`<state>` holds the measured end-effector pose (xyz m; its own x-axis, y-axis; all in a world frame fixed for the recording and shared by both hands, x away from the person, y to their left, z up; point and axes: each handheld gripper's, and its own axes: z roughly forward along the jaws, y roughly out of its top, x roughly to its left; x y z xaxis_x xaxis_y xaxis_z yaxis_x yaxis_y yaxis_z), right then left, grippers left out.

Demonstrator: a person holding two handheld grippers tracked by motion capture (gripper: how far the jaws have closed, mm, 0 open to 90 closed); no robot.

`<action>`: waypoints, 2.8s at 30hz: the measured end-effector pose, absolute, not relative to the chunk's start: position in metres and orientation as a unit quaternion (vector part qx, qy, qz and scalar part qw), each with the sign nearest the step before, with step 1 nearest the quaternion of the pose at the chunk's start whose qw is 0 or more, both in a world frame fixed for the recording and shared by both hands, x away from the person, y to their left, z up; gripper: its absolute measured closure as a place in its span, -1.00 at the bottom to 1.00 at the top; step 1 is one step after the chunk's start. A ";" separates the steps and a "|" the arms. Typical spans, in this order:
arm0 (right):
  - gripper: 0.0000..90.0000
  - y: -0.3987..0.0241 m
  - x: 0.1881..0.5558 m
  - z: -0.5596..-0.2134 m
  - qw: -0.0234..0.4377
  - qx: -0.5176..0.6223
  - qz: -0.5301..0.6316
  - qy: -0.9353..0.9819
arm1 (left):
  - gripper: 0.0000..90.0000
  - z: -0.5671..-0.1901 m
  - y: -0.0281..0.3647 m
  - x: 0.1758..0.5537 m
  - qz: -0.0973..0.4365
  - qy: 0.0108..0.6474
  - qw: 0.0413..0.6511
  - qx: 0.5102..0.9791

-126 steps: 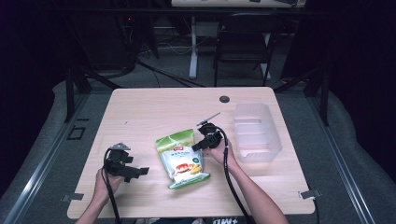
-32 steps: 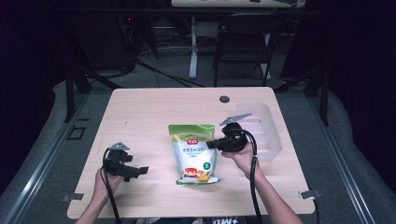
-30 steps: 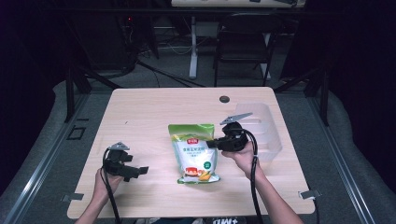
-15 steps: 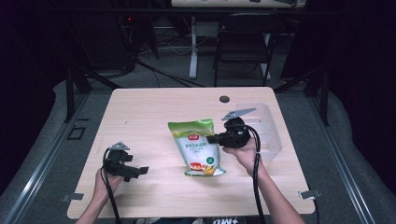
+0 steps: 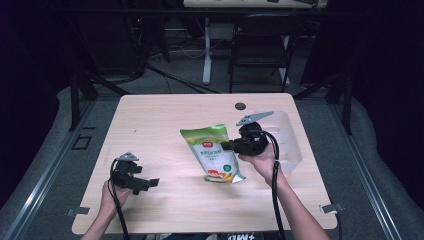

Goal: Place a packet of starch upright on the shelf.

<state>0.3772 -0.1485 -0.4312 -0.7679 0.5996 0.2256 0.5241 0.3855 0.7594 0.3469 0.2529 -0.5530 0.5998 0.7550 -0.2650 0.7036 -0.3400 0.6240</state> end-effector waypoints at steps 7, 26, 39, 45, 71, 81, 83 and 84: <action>0.98 -0.151 0.381 -0.426 0.051 0.339 0.437 0.831 | -0.94 -0.553 0.253 0.347 0.033 0.445 0.362 0.819; 0.98 -0.156 0.389 -0.411 0.069 0.344 0.437 0.828 | -0.95 -0.554 0.253 0.347 0.033 0.445 0.362 0.818; 0.98 -0.154 0.395 -0.397 0.081 0.340 0.443 0.826 | -0.95 -0.554 0.253 0.347 0.032 0.444 0.362 0.819; 0.98 -0.155 0.399 -0.389 0.088 0.341 0.440 0.826 | -0.95 -0.554 0.253 0.348 0.032 0.444 0.362 0.819; 0.98 -0.166 0.415 -0.361 0.120 0.351 0.435 0.820 | -0.94 -0.555 0.252 0.348 0.030 0.445 0.362 0.819; 0.99 -0.178 0.426 -0.353 0.134 0.365 0.438 0.810 | -0.94 -0.555 0.253 0.348 0.029 0.444 0.360 0.820; 0.99 -0.181 0.429 -0.352 0.137 0.368 0.439 0.808 | -0.94 -0.555 0.253 0.348 0.029 0.444 0.360 0.820; 0.99 -0.183 0.430 -0.351 0.138 0.369 0.438 0.808 | -0.94 -0.555 0.253 0.348 0.030 0.444 0.360 0.820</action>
<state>0.4296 -0.1826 -0.3508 -0.6904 0.7164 0.1005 0.4753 0.3446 0.8095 0.3483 0.2527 -0.5549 0.6035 0.7497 -0.2716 0.7070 -0.3456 0.6170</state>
